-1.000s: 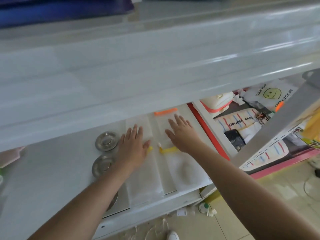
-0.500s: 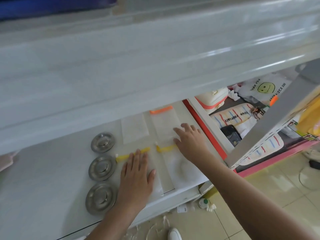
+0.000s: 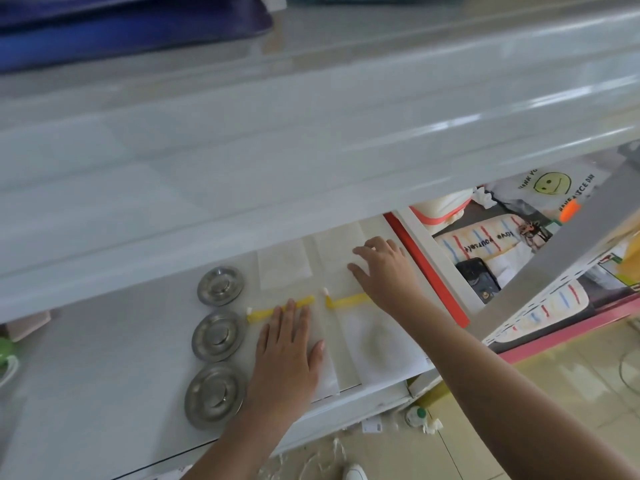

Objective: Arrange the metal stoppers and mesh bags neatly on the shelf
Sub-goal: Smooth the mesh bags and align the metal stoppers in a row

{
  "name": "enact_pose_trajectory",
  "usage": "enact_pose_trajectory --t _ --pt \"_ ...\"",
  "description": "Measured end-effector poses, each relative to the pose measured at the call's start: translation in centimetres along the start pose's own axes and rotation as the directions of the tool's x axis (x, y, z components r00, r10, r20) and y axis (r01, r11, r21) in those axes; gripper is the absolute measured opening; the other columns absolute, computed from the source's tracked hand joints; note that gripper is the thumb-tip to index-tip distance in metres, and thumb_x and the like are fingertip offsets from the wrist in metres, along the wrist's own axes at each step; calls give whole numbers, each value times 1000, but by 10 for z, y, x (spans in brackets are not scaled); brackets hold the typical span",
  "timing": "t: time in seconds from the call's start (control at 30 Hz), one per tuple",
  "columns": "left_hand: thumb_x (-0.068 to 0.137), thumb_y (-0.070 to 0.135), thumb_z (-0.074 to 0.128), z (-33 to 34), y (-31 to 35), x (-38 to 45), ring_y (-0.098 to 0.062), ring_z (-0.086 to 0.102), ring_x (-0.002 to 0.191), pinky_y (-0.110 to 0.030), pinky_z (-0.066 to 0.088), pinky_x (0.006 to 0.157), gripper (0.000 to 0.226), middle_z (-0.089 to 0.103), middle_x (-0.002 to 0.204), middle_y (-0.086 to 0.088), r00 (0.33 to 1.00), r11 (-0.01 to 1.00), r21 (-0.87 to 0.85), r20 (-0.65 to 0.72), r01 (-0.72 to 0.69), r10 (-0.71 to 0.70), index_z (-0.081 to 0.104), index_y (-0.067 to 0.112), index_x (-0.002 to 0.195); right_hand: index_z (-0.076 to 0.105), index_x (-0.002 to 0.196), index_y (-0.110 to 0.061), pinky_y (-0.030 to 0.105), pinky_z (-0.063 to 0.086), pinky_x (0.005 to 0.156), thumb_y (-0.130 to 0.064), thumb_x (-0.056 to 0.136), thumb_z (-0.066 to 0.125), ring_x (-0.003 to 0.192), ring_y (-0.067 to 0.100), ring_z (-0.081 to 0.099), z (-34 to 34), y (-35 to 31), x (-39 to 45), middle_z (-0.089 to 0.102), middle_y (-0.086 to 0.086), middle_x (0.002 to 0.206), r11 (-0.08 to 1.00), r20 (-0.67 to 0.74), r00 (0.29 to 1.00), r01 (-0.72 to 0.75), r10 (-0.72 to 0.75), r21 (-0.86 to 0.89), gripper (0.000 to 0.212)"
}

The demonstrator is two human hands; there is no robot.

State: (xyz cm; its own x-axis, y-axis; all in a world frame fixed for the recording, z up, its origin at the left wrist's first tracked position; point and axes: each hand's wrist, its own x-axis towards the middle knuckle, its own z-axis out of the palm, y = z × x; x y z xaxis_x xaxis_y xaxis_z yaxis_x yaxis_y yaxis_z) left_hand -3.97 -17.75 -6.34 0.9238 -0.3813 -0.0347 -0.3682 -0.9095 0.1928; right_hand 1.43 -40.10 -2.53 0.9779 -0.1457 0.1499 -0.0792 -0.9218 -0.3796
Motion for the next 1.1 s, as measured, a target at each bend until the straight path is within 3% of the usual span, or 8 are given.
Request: enact_pose_trajectory --t 0.13,0.27,0.47,0.6,0.7,0.9,1.0,1.1 --pt "94 53 9 0 3 4 -26 7 153 -42 10 122 72 9 167 -6 1000 1000 -21 14 -23 23 15 20 157 59 127 -24 38 43 102 -50 93 49 118 21 49 -1 3 -40 59 -1 126 1000 33 999 20 -21 15 43" --pt "96 50 16 2 4 9 -28 10 153 -43 11 121 68 12 167 -8 999 999 -19 -5 -40 40 19 19 156 58 121 -33 37 33 106 -48 90 55 122 19 36 -3 19 -47 47 -5 126 999 185 983 17 -25 46 34" --pt "98 50 26 5 2 15 -29 20 151 -41 9 117 65 23 164 -9 999 999 11 -6 -40 41 29 18 154 64 106 -29 37 32 105 -36 94 56 118 18 37 -3 21 -36 49 -5 123 998 207 977 29 -41 58 16" --pt "97 48 30 6 1 15 -32 29 147 -42 13 115 63 30 161 -11 999 999 30 -18 -30 31 37 16 150 65 105 -24 38 32 103 -33 94 56 117 23 41 -1 18 -19 53 0 118 999 150 988 20 -27 43 16" --pt "97 48 28 4 1 15 -33 32 146 -47 25 118 64 32 161 -11 999 1000 18 -37 -21 21 39 14 149 65 104 -23 37 30 100 -32 94 56 115 25 42 1 16 -9 54 2 117 1000 120 993 19 -21 16 16" --pt "99 52 15 -18 -11 -10 -25 11 153 -44 18 122 67 15 166 -4 990 997 -76 -143 -27 16 26 16 155 64 104 -25 37 31 98 -33 95 55 114 25 44 7 16 -2 54 1 114 1000 100 995 20 -17 -24 16" --pt "100 47 22 -30 -30 -26 -21 17 151 -38 15 120 63 24 164 -4 977 990 -143 -213 -18 -13 31 14 153 63 109 -25 40 33 99 -38 91 59 115 26 44 7 15 -3 54 2 116 998 96 995 11 -5 -66 23" --pt "99 35 33 -37 -58 -42 -28 32 146 -42 24 116 57 39 157 -12 957 986 -166 -284 15 -62 41 7 148 64 112 -21 44 38 98 -36 83 68 113 31 48 -1 2 -3 57 5 115 1000 -65 998 1 -2 -15 33"
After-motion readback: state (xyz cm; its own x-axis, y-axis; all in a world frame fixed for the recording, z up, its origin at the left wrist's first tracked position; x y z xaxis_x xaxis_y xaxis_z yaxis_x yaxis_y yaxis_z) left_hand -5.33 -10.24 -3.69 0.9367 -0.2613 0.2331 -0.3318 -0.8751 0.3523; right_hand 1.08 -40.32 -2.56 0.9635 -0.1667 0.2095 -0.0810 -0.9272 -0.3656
